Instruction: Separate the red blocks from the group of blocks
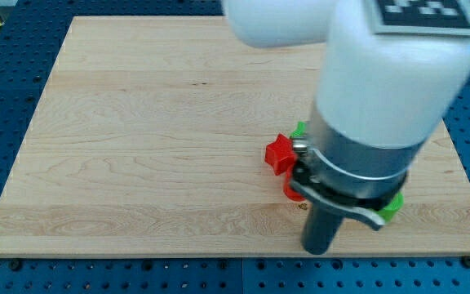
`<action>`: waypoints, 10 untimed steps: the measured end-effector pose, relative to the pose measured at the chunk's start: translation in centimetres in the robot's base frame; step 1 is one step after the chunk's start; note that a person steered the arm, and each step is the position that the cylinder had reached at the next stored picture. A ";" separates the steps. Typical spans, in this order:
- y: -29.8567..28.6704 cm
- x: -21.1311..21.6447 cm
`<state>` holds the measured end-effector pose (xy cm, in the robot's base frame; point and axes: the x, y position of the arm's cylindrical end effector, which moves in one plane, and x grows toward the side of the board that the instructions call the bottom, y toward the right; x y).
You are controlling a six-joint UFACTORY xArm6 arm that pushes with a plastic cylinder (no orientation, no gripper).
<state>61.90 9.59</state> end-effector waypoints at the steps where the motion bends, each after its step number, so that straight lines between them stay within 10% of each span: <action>1: 0.8 -0.1; 10: -1.5 -5.4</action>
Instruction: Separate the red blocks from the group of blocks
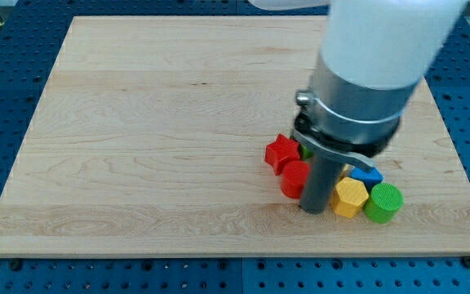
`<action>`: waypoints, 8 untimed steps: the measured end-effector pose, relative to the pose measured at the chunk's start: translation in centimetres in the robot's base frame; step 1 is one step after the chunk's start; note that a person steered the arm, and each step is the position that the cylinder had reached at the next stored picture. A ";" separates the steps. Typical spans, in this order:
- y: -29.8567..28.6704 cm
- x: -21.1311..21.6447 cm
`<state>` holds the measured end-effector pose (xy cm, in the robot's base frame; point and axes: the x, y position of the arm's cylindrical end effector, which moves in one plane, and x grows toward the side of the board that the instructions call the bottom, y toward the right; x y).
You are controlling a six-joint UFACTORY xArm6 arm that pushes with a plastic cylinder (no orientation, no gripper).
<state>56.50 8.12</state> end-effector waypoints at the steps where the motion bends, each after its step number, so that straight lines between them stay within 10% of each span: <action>1: -0.9 -2.5; 8: -5.9 -13.0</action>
